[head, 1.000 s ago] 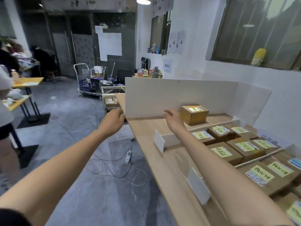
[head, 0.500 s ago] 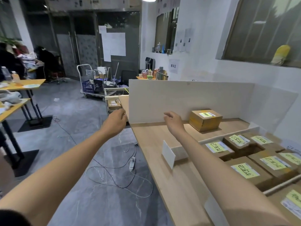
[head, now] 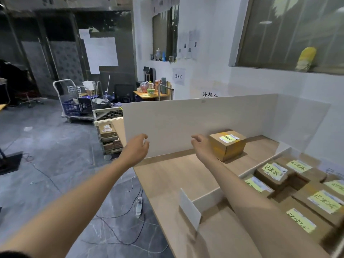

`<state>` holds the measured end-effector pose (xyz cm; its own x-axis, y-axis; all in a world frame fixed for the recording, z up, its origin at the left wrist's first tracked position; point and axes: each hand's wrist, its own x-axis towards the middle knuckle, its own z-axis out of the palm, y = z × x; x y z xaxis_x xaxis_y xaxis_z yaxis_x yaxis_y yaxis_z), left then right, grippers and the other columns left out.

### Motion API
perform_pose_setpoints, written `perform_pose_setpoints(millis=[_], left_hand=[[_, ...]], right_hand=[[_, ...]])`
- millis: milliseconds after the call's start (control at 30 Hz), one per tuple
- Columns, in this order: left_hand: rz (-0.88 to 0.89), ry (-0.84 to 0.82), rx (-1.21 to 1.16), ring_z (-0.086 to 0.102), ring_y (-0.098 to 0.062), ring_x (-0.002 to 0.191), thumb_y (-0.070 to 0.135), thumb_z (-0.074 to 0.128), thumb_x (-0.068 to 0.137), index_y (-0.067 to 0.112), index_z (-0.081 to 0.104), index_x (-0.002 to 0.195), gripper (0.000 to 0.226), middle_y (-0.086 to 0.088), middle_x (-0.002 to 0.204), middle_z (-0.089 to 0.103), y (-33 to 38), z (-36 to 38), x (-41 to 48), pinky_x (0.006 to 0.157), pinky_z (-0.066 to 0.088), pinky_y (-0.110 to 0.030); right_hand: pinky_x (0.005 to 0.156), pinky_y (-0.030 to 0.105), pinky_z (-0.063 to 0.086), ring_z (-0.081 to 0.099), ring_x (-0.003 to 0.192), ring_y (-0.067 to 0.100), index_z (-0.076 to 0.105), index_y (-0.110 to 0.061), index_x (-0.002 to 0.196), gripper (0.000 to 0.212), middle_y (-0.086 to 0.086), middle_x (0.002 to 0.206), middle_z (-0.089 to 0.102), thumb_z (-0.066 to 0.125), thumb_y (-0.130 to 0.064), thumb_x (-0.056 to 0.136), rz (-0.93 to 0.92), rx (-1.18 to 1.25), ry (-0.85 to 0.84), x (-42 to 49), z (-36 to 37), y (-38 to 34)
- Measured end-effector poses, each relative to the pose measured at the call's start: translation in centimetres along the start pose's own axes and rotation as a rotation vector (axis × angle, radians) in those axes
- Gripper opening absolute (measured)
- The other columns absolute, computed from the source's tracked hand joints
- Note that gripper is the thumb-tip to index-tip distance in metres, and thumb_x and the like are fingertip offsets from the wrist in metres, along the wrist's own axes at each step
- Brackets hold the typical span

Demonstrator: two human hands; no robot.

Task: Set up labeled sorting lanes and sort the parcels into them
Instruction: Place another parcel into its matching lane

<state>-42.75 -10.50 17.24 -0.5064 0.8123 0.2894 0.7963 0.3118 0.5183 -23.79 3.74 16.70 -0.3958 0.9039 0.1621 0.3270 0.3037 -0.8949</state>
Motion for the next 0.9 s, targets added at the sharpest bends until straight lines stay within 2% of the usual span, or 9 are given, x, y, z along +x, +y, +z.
perform_pose_setpoints(millis=[100,233,367,500,600,700,900], left_hand=[[0.023,-0.026,-0.011,0.046,-0.029,0.124,0.023,0.038,0.1,0.006,0.046,0.133,0.039,-0.015,0.134,0.05,0.4,1.5,2.6,0.101,0.036,-0.037],[0.071,-0.063,-0.037,0.045,-0.03,0.125,0.022,0.038,0.1,0.005,0.046,0.133,0.038,-0.016,0.135,0.051,1.6,3.6,6.2,0.101,0.035,-0.037],[0.152,-0.101,-0.056,0.044,-0.029,0.126,0.023,0.038,0.1,0.006,0.046,0.134,0.039,-0.016,0.135,0.05,3.8,5.9,9.8,0.102,0.033,-0.036],[0.268,-0.143,-0.08,0.045,-0.029,0.127,0.024,0.039,0.1,0.006,0.046,0.134,0.039,-0.015,0.137,0.05,5.9,8.2,14.5,0.103,0.034,-0.035],[0.361,-0.196,-0.08,0.044,-0.029,0.127,0.024,0.038,0.1,0.008,0.046,0.135,0.04,-0.014,0.138,0.049,7.1,10.2,18.2,0.102,0.034,-0.035],[0.437,-0.234,-0.09,0.045,-0.028,0.127,0.025,0.037,0.1,0.009,0.045,0.136,0.04,-0.013,0.139,0.048,8.3,11.9,21.8,0.101,0.036,-0.037],[0.563,-0.294,-0.152,0.048,-0.03,0.121,0.021,0.039,0.099,0.004,0.05,0.13,0.036,-0.018,0.131,0.053,9.5,15.9,27.4,0.098,0.038,-0.036]], right_hand=[[0.09,0.029,0.041,0.052,0.107,0.017,0.058,-0.009,0.125,0.032,0.008,0.122,0.058,0.045,-0.013,0.096,0.023,0.018,0.026,1.2,-0.7,0.8],[0.086,0.028,0.041,0.053,0.106,0.016,0.06,-0.013,0.122,0.032,0.001,0.115,0.059,0.044,-0.015,0.094,0.071,-0.011,0.084,2.8,-2.1,1.7],[0.096,0.035,0.045,0.056,0.113,0.022,0.062,-0.017,0.117,0.03,0.003,0.119,0.062,0.045,-0.017,0.093,0.126,-0.012,0.18,4.7,-3.7,2.3],[0.082,0.022,0.035,0.052,0.105,0.016,0.06,-0.013,0.122,0.03,0.003,0.118,0.058,0.046,-0.017,0.096,0.157,-0.006,0.305,7.2,-5.3,2.7],[0.082,0.022,0.036,0.051,0.1,0.015,0.06,-0.013,0.121,0.029,0.005,0.116,0.059,0.045,-0.015,0.096,0.177,0.008,0.399,9.4,-6.1,3.1],[0.09,0.031,0.043,0.054,0.105,0.017,0.062,-0.02,0.116,0.027,0.004,0.12,0.061,0.046,-0.02,0.095,0.218,-0.007,0.484,11.3,-6.3,3.6],[0.077,0.025,0.045,0.054,0.113,0.018,0.06,-0.018,0.123,0.033,0.001,0.123,0.059,0.04,-0.017,0.097,0.291,-0.045,0.584,14.8,-6.8,5.2]])
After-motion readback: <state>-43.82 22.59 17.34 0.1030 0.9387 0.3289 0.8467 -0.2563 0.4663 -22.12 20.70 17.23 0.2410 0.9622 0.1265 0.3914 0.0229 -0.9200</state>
